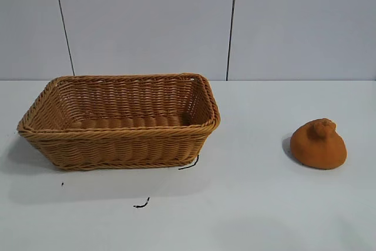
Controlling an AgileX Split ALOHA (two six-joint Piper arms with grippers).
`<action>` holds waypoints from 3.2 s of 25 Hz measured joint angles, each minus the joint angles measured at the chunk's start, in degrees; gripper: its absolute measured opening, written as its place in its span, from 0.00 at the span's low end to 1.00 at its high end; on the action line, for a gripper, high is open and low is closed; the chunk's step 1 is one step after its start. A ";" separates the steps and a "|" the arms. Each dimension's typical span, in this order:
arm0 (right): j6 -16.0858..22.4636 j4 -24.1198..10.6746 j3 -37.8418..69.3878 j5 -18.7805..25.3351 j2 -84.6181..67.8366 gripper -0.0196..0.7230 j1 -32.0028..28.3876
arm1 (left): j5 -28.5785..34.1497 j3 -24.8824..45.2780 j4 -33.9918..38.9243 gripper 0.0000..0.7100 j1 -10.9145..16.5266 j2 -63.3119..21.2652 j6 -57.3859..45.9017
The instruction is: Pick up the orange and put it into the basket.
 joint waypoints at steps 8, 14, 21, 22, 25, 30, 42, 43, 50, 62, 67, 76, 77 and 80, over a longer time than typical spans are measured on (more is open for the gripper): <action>0.00 -0.05 0.00 0.00 0.00 0.88 0.00 | 0.00 0.00 0.00 0.90 0.00 0.00 0.00; 0.00 -0.24 -5.29 0.37 7.65 0.88 0.00 | 0.00 0.00 0.00 0.90 0.00 0.00 0.00; 0.00 -0.60 -18.00 0.32 34.27 0.88 0.00 | 0.00 0.00 0.00 0.90 0.00 0.00 0.00; 0.00 -0.60 -19.82 0.28 38.51 0.88 0.00 | 0.00 0.00 0.00 0.90 0.00 0.00 0.00; 0.00 1.44 -24.78 0.28 50.35 0.88 0.00 | 0.00 0.00 0.00 0.90 0.00 0.00 0.00; 0.00 4.94 -33.28 1.00 70.45 0.88 0.00 | 0.00 0.00 0.00 0.90 0.00 0.00 0.00; 0.00 5.77 -49.69 -2.49 105.29 0.88 0.00 | 0.00 0.00 0.00 0.90 0.00 0.00 0.00; 0.00 5.71 -50.34 -2.98 107.43 0.88 0.00 | 0.00 0.00 0.00 0.90 0.00 0.00 0.00; 0.00 5.59 -51.46 -4.93 117.86 0.88 0.00 | 0.00 0.00 0.00 0.90 0.00 0.00 0.00; 0.00 5.48 -51.46 -7.07 121.54 0.33 0.00 | 0.06 0.00 0.00 0.90 0.00 0.00 0.00; 0.00 5.43 -52.39 -5.23 118.26 0.15 0.00 | 0.06 0.00 0.00 0.90 0.00 0.00 0.00; 0.00 5.30 -69.41 6.72 112.71 0.15 0.00 | 0.06 0.00 0.00 0.90 0.00 0.00 0.00; 0.00 5.36 -71.40 7.86 112.71 0.15 0.00 | 0.06 0.00 0.00 0.90 0.00 0.00 0.00; 0.84 5.78 -75.82 9.99 112.71 0.15 0.22 | 0.06 0.00 0.00 0.90 0.00 0.00 0.00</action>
